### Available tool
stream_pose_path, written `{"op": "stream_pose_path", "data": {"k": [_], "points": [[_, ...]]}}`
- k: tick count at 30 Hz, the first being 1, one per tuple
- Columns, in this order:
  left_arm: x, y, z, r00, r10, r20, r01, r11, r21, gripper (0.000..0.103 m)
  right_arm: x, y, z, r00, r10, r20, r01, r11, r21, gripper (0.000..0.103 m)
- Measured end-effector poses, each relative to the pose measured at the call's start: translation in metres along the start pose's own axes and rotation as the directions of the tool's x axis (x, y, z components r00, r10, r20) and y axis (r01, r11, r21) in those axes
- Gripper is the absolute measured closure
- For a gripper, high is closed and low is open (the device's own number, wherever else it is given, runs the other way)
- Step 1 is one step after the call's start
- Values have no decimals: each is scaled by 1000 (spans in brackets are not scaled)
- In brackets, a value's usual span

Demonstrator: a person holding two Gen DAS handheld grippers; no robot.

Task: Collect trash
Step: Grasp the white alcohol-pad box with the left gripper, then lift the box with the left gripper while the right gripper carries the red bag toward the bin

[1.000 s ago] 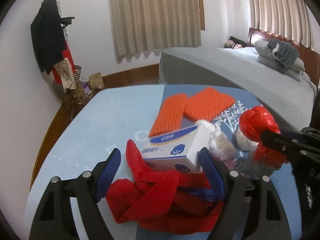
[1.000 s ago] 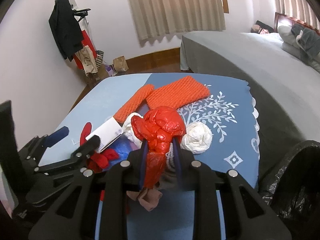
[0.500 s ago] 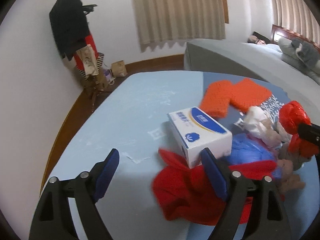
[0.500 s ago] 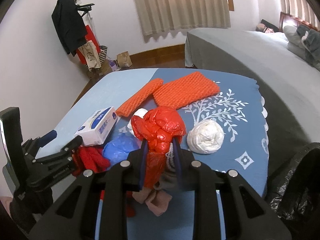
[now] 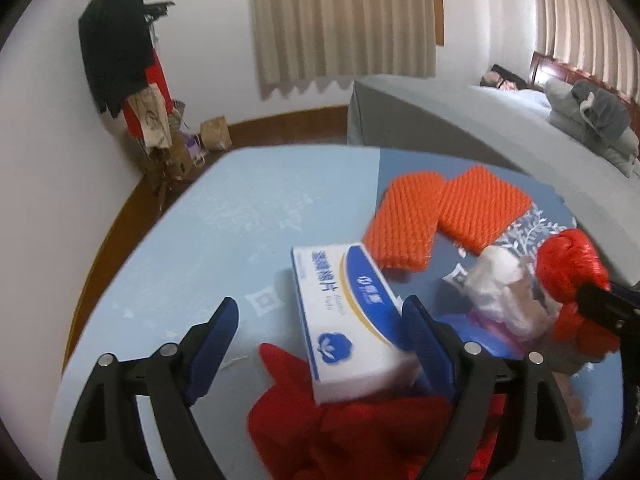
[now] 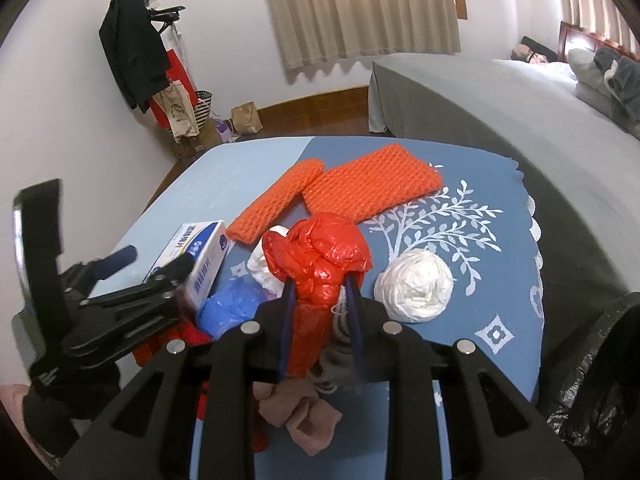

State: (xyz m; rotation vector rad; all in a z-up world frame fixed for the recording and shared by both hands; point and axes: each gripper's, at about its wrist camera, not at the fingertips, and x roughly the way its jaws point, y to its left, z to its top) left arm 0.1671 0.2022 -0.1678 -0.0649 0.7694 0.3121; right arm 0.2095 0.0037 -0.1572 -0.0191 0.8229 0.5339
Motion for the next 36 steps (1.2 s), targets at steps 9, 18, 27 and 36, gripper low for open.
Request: {"op": "stream_pose_path", "data": {"k": [9, 18, 27, 36], "points": [[20, -9, 4, 997, -44, -66, 44, 999, 5, 24, 7, -2, -1, 1000, 1, -9, -1, 1000, 3, 80], [30, -8, 3, 987, -115, -111, 115, 993, -8, 36, 8, 0, 2, 1000, 2, -14, -2, 1000, 5, 80], [25, -6, 2, 988, -124, -87, 123, 992, -22, 39, 6, 0, 2, 1000, 6, -11, -6, 1000, 6, 80], [-16, 7, 21, 984, -177, 10, 177, 983, -57, 43, -17, 0, 11, 998, 31, 51, -32, 999, 16, 80]]}}
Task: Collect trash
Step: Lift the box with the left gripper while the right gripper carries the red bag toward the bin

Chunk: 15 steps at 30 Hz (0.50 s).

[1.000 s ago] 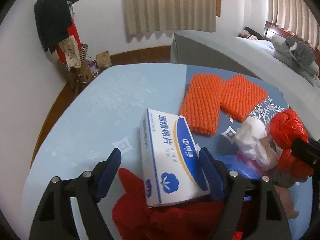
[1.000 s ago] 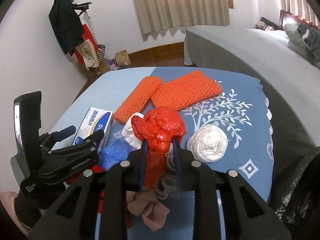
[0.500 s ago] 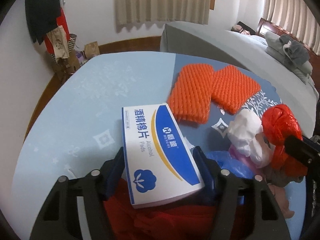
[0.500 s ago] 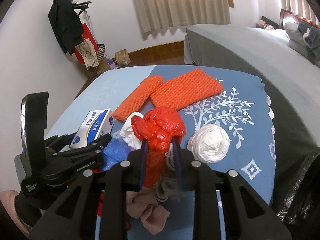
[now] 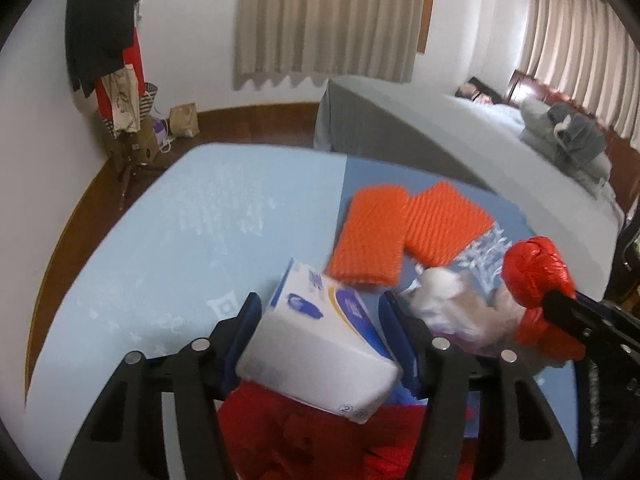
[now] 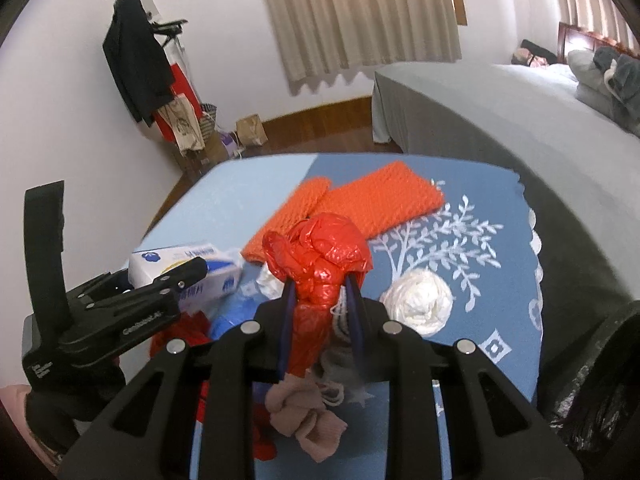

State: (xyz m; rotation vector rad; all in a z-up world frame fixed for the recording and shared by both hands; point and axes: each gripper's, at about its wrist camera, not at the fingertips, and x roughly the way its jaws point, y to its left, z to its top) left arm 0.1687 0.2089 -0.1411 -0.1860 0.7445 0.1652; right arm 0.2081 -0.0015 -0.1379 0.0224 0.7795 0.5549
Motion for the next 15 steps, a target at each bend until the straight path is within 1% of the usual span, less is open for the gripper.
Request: {"op": "stream_pose_path", "data": {"k": [3, 5, 8, 11, 13, 15], "points": [[-9, -2, 3, 1000, -21, 10, 21, 1000, -2, 44, -10, 2, 4, 1000, 10, 24, -10, 1000, -10, 80], [-8, -2, 0, 1000, -24, -3, 24, 1000, -1, 44, -14, 3, 5, 1000, 10, 27, -10, 1000, -16, 80], [0, -4, -12, 999, -8, -45, 8, 1000, 11, 44, -14, 2, 4, 1000, 7, 14, -7, 1000, -12, 80], [2, -6, -21, 998, 6, -55, -3, 999, 44, 43, -10, 1, -4, 1000, 1, -11, -1, 1000, -9, 80], [5, -8, -24, 997, 10, -77, -6, 998, 62, 41, -7, 0, -9, 1000, 0, -27, 0, 1000, -2, 80], [10, -8, -29, 993, 14, -114, -7, 998, 58, 41, -5, 0, -11, 999, 0, -37, 0, 1000, 3, 80]]}}
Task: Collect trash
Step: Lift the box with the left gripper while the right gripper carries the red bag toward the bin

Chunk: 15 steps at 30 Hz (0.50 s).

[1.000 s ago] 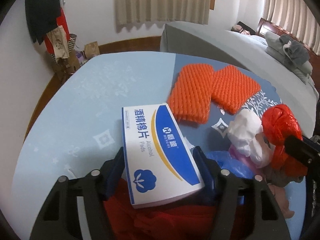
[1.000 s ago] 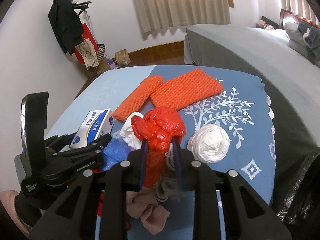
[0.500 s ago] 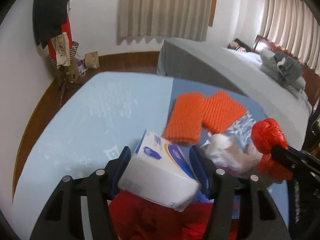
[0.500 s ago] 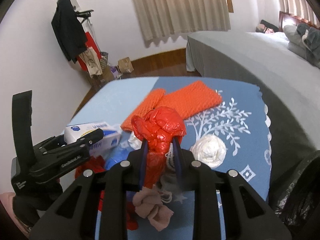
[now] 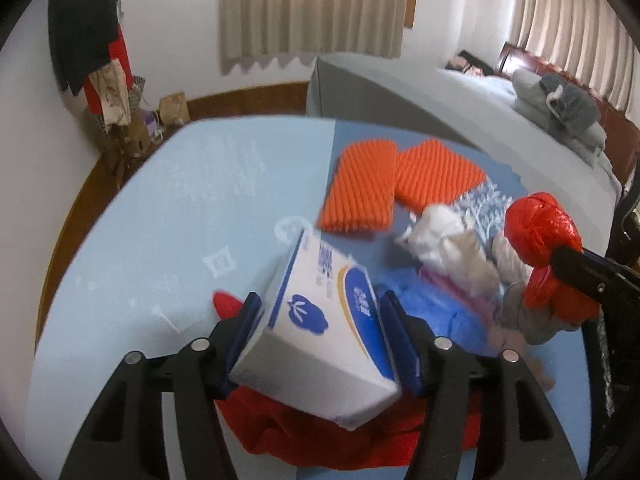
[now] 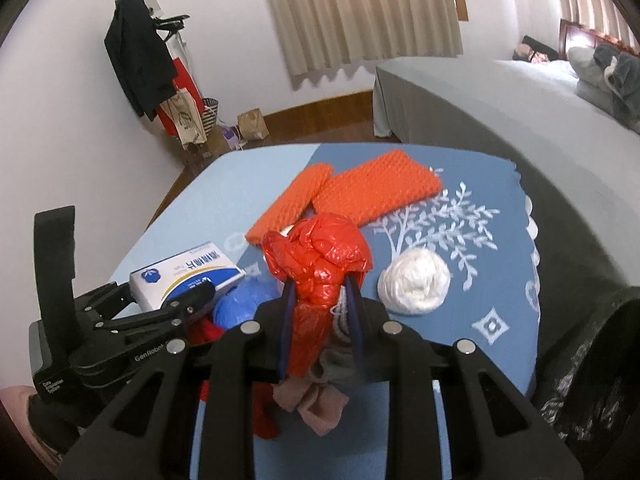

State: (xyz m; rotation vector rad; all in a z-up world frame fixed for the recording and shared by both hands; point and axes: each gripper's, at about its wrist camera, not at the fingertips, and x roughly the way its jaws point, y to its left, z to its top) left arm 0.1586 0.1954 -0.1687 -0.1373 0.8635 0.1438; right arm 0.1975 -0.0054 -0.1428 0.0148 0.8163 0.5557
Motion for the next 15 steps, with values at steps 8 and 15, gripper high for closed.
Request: {"op": "stream_pose_path", "data": {"k": [8, 15], "points": [[13, 2, -11, 998, 36, -47, -35, 999, 14, 43, 5, -2, -6, 1000, 1, -20, -1, 1000, 12, 80], [-13, 9, 4, 999, -24, 45, 25, 1000, -17, 49, -4, 0, -2, 1000, 11, 4, -11, 1000, 7, 80]]}}
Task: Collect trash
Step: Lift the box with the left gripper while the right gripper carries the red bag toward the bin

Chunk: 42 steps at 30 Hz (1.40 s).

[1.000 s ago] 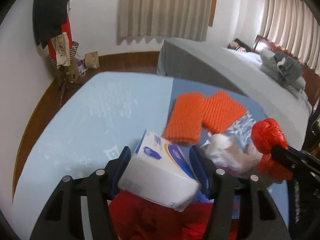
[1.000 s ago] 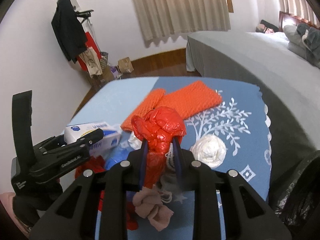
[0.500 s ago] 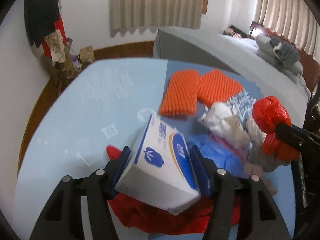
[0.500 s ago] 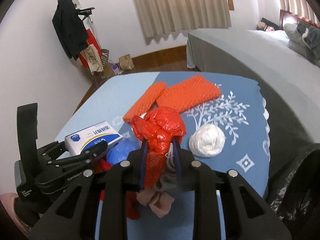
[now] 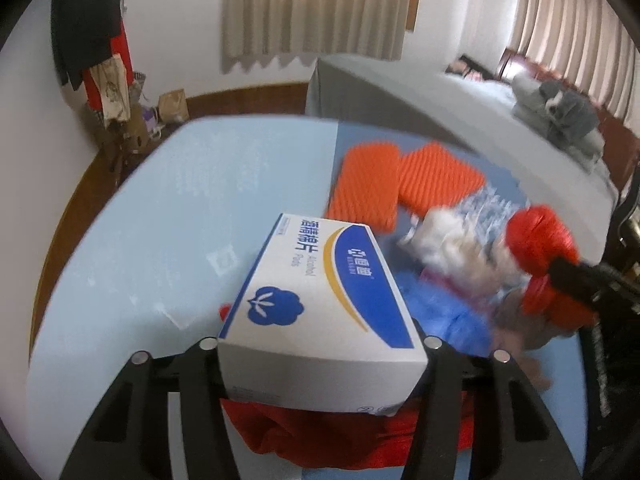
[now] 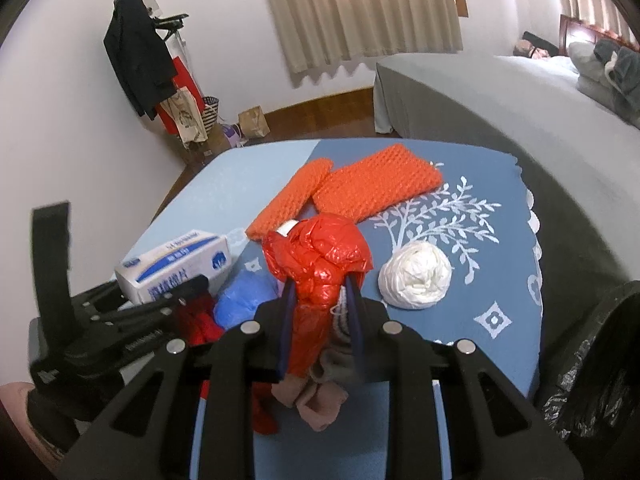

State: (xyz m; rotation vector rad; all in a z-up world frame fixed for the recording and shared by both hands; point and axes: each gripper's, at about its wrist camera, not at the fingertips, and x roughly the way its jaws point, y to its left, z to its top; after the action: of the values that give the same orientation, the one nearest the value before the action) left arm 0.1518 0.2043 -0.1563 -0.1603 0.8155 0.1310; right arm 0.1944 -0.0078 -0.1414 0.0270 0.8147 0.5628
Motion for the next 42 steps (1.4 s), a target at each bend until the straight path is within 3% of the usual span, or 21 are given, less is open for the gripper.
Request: {"op": "stream_pose_path", "data": {"k": [7, 16, 27, 35, 39, 42], "points": [[-41, -10, 22, 994, -35, 106, 35, 999, 2, 49, -23, 3, 11, 998, 15, 58, -14, 1000, -5, 80], [-77, -46, 30, 981, -84, 173, 77, 996, 45, 49, -76, -7, 15, 990, -1, 140, 0, 1000, 12, 80], [-98, -111, 20, 963, -212, 165, 189, 971, 147, 49, -154, -40, -8, 975, -82, 209, 68, 995, 72, 80], [-108, -158, 5, 941, -305, 149, 270, 938, 217, 49, -188, -73, -38, 964, -164, 210, 137, 981, 139, 80], [-110, -155, 6, 947, -280, 160, 246, 948, 204, 49, -180, -76, -43, 969, -147, 200, 119, 982, 144, 80], [-109, -136, 3, 960, -221, 170, 191, 966, 176, 49, -160, -72, -37, 978, -98, 185, 76, 990, 120, 80]]}}
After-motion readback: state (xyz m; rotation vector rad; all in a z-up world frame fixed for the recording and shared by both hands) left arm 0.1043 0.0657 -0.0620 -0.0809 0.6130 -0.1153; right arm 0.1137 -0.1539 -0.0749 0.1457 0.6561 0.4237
